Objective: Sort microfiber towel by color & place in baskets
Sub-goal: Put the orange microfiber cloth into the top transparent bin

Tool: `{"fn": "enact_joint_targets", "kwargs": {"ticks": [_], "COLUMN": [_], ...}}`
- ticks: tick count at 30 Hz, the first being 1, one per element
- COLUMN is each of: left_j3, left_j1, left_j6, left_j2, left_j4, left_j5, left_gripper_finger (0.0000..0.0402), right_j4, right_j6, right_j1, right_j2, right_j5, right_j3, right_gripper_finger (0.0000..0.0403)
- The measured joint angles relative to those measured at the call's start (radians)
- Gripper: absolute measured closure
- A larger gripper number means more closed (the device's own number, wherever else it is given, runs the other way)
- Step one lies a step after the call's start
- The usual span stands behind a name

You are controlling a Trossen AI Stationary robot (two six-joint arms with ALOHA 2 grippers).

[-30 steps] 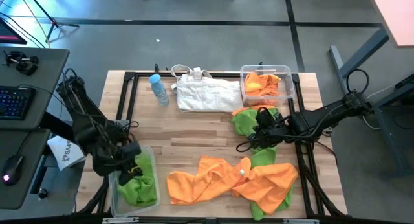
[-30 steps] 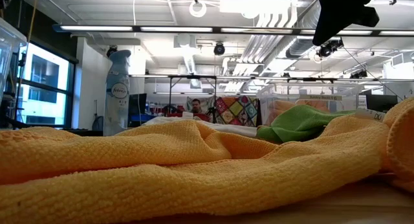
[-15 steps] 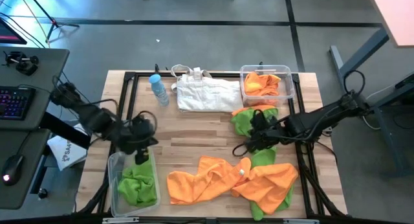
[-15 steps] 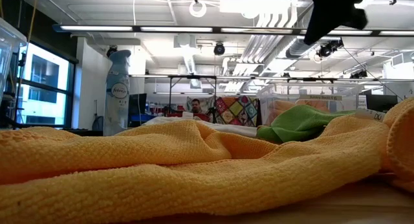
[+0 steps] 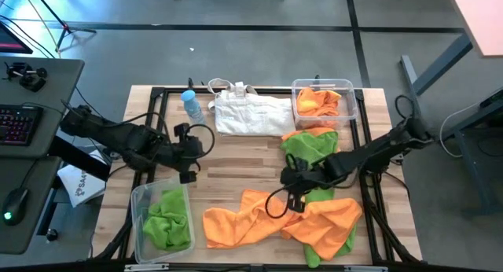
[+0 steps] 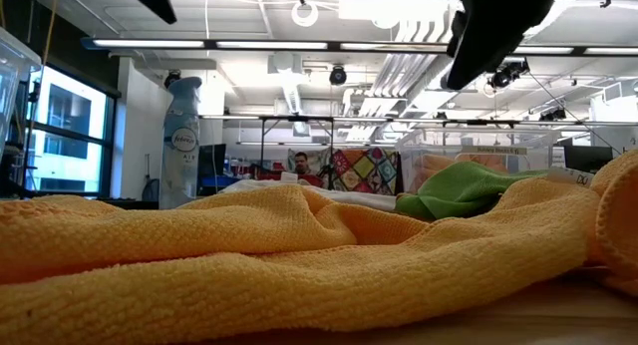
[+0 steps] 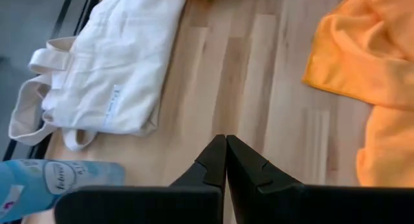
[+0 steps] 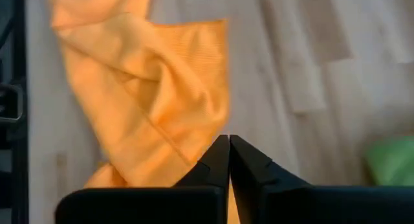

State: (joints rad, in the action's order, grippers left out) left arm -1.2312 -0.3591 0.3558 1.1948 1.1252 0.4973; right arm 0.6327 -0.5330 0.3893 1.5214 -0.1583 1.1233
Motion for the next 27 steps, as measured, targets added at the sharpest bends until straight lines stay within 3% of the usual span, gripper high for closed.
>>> {"fn": "enact_joint_targets", "kwargs": {"ticks": [9, 16, 23, 27], "left_j3": [0.0, 0.0, 0.001, 0.001], "left_j1": [0.039, 0.039, 0.038, 0.038], "left_j6": [-0.027, -0.036, -0.019, -0.031], "left_j2": [0.004, 0.004, 0.004, 0.006], "left_j4": [-0.001, -0.001, -0.034, -0.059], "left_j5": [0.001, 0.0, 0.0, 0.0], "left_gripper_finger": [0.0401, 0.0401, 0.0401, 0.0401], "right_j4": [-0.207, -0.341, -0.531, -0.552], "right_j6": [0.092, 0.288, 0.358, 0.351], "right_j1": [0.019, 0.019, 0.019, 0.019], "right_j2": [0.175, 0.283, 0.397, 0.438], "right_j5": [0.031, 0.031, 0.031, 0.031], "right_j3": [0.0, 0.0, 0.0, 0.0], "right_gripper_finger": [0.0276, 0.0189, 0.0175, 0.0176]}}
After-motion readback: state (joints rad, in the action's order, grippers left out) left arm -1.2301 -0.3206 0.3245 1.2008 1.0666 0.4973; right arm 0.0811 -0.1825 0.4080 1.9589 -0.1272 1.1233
